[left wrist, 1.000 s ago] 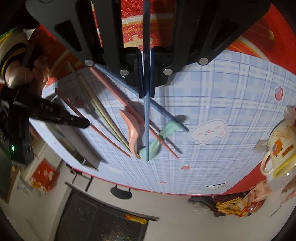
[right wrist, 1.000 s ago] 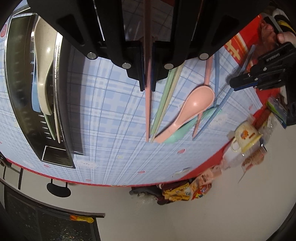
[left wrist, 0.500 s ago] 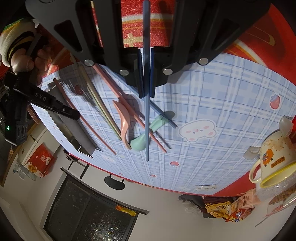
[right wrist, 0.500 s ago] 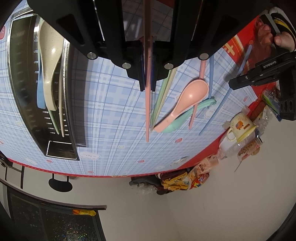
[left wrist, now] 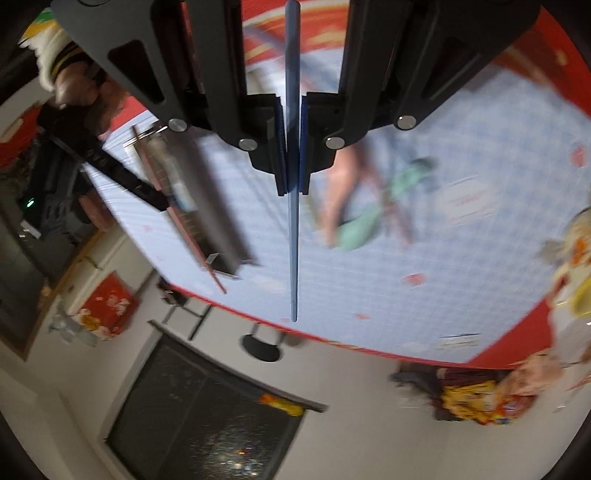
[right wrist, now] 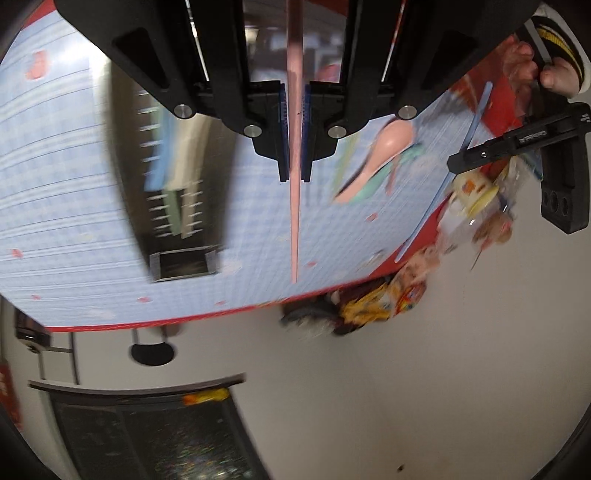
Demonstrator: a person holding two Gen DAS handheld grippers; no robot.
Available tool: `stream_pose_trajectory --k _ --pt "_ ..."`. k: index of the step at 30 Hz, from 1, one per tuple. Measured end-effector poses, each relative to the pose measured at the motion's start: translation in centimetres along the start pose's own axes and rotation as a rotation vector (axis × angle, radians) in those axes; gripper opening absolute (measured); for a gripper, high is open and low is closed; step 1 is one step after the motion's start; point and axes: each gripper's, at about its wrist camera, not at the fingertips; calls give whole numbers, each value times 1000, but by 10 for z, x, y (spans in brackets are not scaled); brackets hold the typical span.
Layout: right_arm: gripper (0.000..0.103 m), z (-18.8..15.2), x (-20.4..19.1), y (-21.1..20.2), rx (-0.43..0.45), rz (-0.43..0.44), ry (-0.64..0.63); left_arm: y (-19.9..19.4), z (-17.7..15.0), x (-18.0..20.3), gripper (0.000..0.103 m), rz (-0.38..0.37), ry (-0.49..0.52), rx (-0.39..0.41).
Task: Organize utensils
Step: 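Lift both chopsticks and carry them over the steel basket, then lower both chopsticks into the steel basket and open both tools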
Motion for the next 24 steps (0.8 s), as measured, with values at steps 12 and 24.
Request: stream_pose_trajectory --k 12,24 --pt "7 14 79 -12 9 -138 117 98 26 110 10 -243 -132 -121" --pt "7 3 91 -1 -23 -145 141 147 11 134 10 -189 -187 -209"
Point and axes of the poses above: each gripper's, at about its wrist camera, not at the fingertips, and y roughly the way its jaws point, x to its right, z to its top, and after that the axes turned 5 degrees about z, right-handed
